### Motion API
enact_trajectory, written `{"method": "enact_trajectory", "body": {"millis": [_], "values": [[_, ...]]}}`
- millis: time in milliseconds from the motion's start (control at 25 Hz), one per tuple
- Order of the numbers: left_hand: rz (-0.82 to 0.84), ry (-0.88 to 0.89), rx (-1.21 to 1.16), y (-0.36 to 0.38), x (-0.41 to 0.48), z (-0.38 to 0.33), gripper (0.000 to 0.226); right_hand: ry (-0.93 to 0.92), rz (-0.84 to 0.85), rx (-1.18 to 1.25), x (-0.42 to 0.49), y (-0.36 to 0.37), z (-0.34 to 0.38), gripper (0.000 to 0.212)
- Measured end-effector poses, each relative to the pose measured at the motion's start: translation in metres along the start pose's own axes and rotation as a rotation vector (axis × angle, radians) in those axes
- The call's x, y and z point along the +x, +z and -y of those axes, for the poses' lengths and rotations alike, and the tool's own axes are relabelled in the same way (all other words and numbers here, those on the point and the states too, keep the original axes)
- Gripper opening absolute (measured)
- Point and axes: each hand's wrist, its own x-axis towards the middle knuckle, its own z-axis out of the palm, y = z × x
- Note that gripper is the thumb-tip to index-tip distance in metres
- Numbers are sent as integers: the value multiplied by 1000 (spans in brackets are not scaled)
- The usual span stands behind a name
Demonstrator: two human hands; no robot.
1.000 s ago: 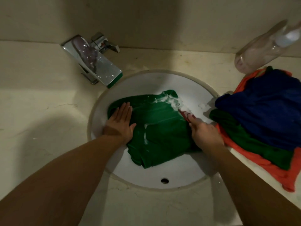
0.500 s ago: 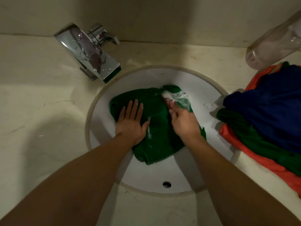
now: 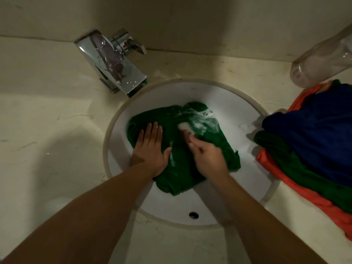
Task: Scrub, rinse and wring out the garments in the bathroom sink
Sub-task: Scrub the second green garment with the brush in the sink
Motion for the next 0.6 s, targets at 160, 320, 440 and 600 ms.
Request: {"method": "enact_trajectory", "body": {"millis": [160,320,440,600], "values": [[-14,2,5,-2,-1,1,74,39,37,-92,3,-11,-8,34],[18,6,5,-8,-2,-2,75,234,-181,-146,12,-60,-31,37],[19,15,-1,-8,-1,-3,76,11,-27,-75,-6,-1,11,35],[12,6,17,-3,-1,0,76,33,9,-207,3,-24,-8,36]]}}
